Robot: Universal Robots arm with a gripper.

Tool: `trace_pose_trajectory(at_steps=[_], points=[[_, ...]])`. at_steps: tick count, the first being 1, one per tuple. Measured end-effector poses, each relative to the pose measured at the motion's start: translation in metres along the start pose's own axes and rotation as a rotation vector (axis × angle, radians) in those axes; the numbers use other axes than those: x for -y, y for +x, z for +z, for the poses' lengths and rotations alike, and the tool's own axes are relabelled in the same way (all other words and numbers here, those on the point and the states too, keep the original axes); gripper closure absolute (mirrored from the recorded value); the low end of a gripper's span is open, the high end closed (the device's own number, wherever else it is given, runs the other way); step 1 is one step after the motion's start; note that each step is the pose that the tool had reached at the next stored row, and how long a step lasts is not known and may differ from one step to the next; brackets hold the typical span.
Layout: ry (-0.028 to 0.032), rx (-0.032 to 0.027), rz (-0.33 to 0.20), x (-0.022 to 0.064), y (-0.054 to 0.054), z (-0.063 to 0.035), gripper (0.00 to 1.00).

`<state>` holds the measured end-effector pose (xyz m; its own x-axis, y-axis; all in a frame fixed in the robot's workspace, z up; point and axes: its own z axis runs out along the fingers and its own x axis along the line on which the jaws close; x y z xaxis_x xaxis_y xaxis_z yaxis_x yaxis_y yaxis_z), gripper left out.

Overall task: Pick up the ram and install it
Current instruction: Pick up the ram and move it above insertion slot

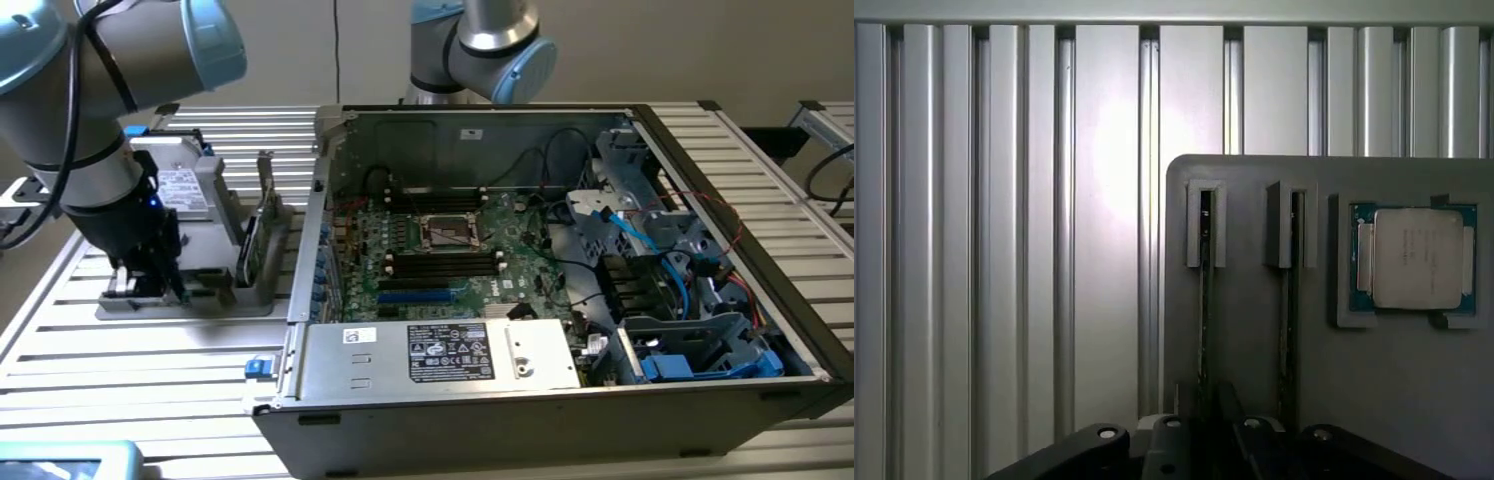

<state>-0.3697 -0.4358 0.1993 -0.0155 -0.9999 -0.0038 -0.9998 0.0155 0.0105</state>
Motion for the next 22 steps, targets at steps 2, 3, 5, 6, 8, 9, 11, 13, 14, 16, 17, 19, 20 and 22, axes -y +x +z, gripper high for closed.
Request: trace_pose_trajectory(at_steps=[2,3,5,6,8,9,11,13,14,16,17,19,20,22], points=[[0.0002,0.0003,0.0,0.0,0.0,-0.0032,0.84],[-0.0001,0.0001,0.0,-0.0001,0.0,-0.008,0.88],[0.0001,0.0001,0.0,-0.0002,0.0,-0.0169,0.88],[0.0,0.0001,0.0,-0.0003,0.0,-0.0214,0.88],[0.0,0.0,0.0,-0.0004,0.0,-0.0306,0.88],[0.0,0.0,0.0,-0.0004,0.0,-0.0351,0.88],[-0.0001,-0.0004,0.0,-0.0005,0.0,-0.0443,0.88],[0.0,-0.0004,0.0,-0.0006,0.0,-0.0535,0.88],[0.0,-0.0005,0.0,-0.0006,0.0,-0.058,0.88],[0.0,-0.0006,0.0,-0.0007,0.0,-0.067,0.88],[-0.0001,-0.0006,0.0,-0.0008,0.0,-0.0715,0.88],[-0.0002,-0.0007,0.0,-0.0008,0.0,-0.0806,0.88],[-0.0002,-0.0007,0.0,-0.0008,0.0,-0.0853,0.88],[-0.0006,-0.0008,0.0,-0.0007,0.0,-0.0945,0.88]])
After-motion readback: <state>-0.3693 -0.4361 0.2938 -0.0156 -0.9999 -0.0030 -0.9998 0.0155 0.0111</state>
